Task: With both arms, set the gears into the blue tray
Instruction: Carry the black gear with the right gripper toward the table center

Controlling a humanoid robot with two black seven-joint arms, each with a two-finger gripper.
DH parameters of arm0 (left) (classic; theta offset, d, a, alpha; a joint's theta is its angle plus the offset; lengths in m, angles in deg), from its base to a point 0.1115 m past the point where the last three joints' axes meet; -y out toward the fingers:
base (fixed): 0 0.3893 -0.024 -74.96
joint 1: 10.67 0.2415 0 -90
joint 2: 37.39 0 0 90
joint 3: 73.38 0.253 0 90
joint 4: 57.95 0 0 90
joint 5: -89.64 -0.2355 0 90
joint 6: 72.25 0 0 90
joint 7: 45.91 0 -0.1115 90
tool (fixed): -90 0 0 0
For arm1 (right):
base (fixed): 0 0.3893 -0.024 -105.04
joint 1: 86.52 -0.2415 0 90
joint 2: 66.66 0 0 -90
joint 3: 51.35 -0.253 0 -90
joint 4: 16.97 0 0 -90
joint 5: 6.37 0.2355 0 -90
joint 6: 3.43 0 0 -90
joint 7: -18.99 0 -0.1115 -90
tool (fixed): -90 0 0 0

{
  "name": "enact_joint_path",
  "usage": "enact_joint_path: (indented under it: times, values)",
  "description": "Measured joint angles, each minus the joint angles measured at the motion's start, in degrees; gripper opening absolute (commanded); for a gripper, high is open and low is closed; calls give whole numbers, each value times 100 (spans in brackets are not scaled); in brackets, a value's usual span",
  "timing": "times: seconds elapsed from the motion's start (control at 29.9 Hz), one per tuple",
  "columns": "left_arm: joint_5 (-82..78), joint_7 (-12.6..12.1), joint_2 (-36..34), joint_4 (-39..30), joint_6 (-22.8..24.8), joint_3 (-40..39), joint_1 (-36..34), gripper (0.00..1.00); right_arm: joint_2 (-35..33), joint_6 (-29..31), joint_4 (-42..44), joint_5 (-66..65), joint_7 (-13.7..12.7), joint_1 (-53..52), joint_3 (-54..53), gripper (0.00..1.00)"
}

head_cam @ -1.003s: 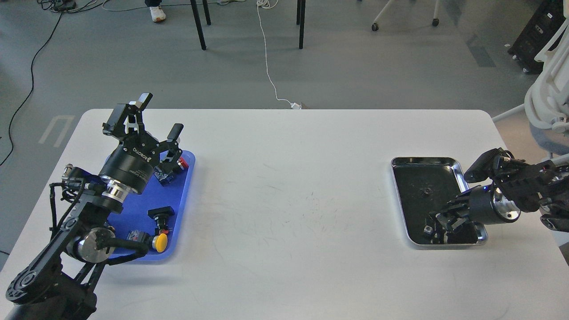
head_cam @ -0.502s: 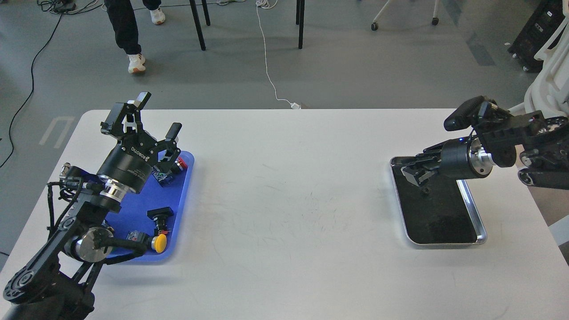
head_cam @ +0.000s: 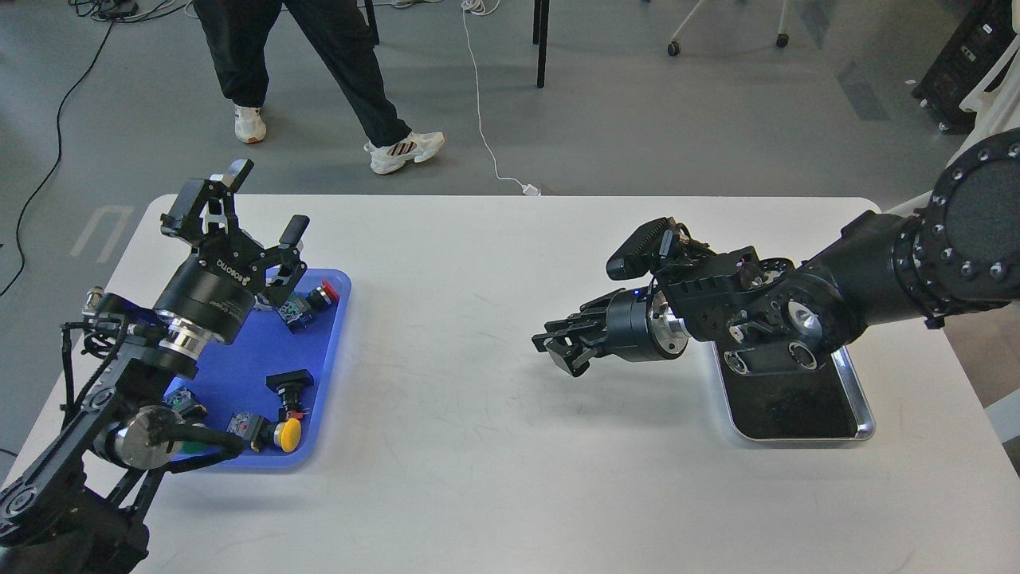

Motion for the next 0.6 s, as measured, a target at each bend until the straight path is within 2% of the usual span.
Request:
enact_joint_path:
  times: [0.6]
  values:
    - [0, 55, -18, -23, -20, -5, 30, 98, 20, -279, 438, 274, -1, 666, 146, 19]
